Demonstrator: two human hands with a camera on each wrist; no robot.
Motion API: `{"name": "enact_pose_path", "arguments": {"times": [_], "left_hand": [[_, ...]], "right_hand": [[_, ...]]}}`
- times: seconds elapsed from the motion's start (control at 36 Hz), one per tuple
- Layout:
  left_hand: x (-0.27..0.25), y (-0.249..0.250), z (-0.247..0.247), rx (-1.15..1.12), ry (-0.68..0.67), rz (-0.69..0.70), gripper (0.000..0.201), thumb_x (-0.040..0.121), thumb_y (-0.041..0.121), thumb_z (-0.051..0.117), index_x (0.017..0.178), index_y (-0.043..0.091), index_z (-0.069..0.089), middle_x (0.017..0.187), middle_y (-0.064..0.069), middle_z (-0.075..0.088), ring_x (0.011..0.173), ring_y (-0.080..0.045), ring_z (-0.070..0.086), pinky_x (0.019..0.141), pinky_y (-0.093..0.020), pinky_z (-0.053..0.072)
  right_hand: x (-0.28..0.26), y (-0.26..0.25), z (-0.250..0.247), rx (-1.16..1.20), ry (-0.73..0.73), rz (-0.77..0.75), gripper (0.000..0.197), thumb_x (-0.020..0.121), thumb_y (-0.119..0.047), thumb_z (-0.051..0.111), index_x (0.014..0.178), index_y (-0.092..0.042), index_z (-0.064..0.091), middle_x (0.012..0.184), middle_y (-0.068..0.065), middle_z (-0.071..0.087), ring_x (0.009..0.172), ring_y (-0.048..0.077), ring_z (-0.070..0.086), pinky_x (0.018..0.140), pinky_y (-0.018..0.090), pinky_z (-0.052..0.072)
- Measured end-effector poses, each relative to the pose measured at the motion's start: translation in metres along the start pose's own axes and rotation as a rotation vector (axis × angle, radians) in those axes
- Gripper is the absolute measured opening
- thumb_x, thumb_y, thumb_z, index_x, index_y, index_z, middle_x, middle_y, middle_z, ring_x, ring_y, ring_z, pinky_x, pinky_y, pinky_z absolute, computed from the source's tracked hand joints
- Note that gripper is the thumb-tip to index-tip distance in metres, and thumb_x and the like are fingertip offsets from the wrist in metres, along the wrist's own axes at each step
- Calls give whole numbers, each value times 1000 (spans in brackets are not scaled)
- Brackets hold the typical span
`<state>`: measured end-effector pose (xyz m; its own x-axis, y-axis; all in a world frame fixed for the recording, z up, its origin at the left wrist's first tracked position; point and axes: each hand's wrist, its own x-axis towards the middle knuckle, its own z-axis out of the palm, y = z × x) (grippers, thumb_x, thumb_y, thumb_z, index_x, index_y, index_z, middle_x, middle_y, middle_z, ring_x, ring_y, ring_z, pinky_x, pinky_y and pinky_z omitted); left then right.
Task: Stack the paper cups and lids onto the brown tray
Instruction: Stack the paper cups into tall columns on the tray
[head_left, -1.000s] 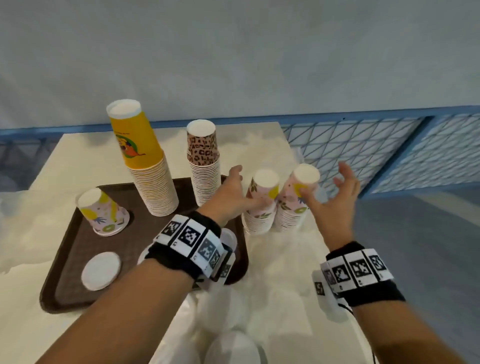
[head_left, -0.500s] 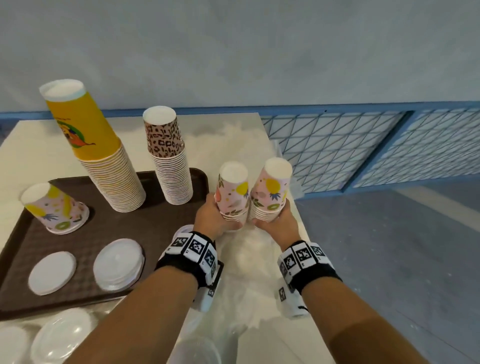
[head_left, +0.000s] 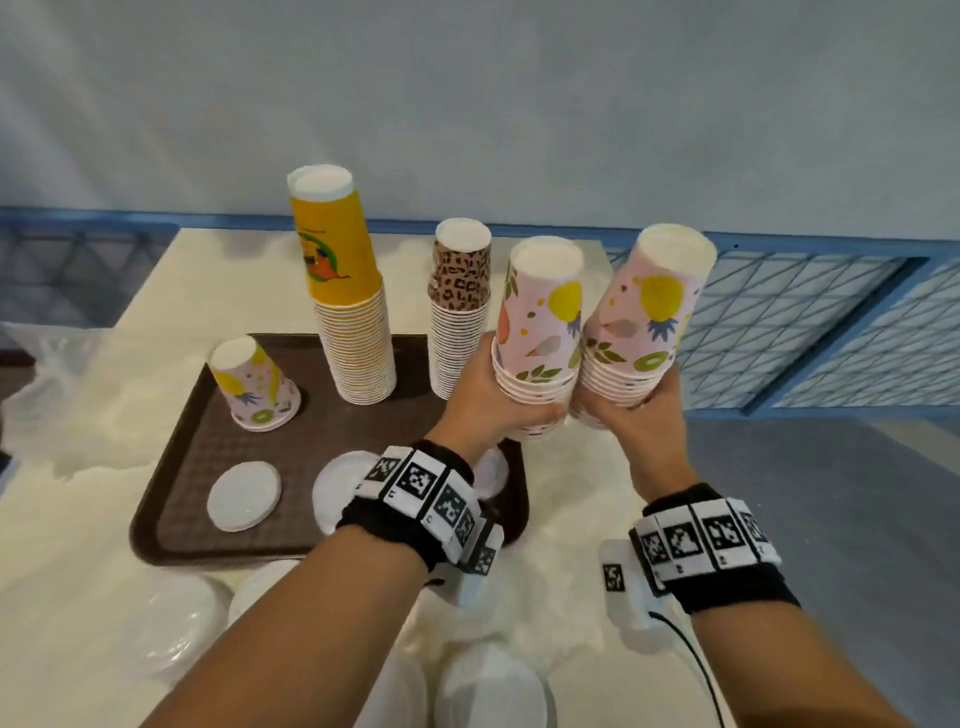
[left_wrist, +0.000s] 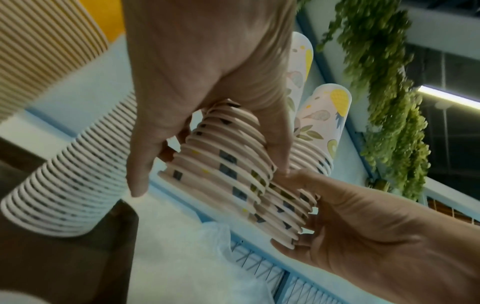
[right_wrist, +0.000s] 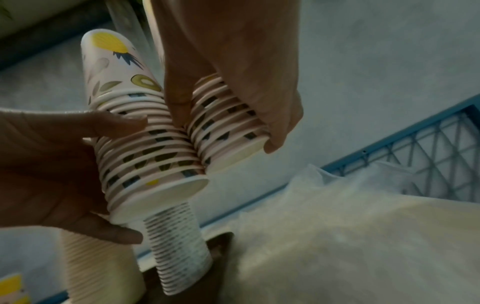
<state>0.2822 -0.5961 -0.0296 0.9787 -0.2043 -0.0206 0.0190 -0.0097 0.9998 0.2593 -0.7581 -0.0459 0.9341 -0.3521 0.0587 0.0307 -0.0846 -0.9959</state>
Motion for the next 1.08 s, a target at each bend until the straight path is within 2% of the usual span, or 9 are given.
{"name": "enact_pose_path", "arguments": {"times": [0.11,0.19,0.33,0.44,0.56,0.72,0.81,0.92,1.08], "left_hand": [[-8,12,-30,1,-8,41,98,45,20,85,132,11,41,130,-10,58,120,-20,58,103,-47,46],[-16,18,-51,42,-8,47,96,45,23,85,128,20,39,132,-8,56,122,-19,55,105,-46,45],[-27,26,-92,109,33,87,94,47,28,86,129,19,41,129,-1,59,119,-14,57,101,-43,48],[-35,32,-132,134,85,129,88,56,11,88,132,15,43,123,6,62,110,2,59,92,-18,49],[-37,33,-182,179,247,143,91,48,31,88,126,19,44,122,2,63,114,-14,61,97,-43,51],[-33,25,-244,276,471,88,83,55,15,87,123,17,41,111,8,54,104,-11,54,86,-26,43],[-25,11,-260,354,490,20,77,61,11,85,125,13,41,111,4,54,103,-14,52,86,-26,41],[-14,-13,-270,378,489,-44,76,62,12,84,125,12,40,120,-5,59,108,-22,56,84,-26,41],[4,-46,-279,369,460,-126,79,60,15,85,125,14,41,124,-9,59,113,-29,57,93,-36,47]], "right_hand": [[-10,-16,26,42,-18,-29,89,43,-30,83,123,-22,46,112,-6,66,104,15,65,85,35,53],[-19,-22,43,34,-10,-37,77,46,-18,83,112,-34,46,99,-19,66,90,-2,65,79,27,51],[-32,-34,76,48,-45,-83,71,63,7,80,115,-27,45,98,-21,64,84,-10,64,74,15,51],[-42,-47,110,47,-82,-86,70,53,-23,85,109,-41,48,109,-16,66,105,7,64,93,36,52],[-49,-57,139,16,-108,-98,72,58,-20,84,117,-33,45,112,-12,63,107,10,62,101,44,48],[-63,-64,166,6,-154,-79,74,65,-3,81,127,-21,44,114,-12,62,104,-2,60,95,31,48],[-68,-66,173,-14,-172,-92,82,62,-13,84,132,-19,42,123,-5,61,113,7,59,98,32,48],[-72,-72,177,-46,-186,-128,78,66,-6,80,134,-15,42,122,-5,61,106,-5,59,85,8,48],[-75,-81,178,-74,-214,-117,79,63,-18,79,133,-15,43,125,-3,60,105,-5,59,79,2,47]]}}
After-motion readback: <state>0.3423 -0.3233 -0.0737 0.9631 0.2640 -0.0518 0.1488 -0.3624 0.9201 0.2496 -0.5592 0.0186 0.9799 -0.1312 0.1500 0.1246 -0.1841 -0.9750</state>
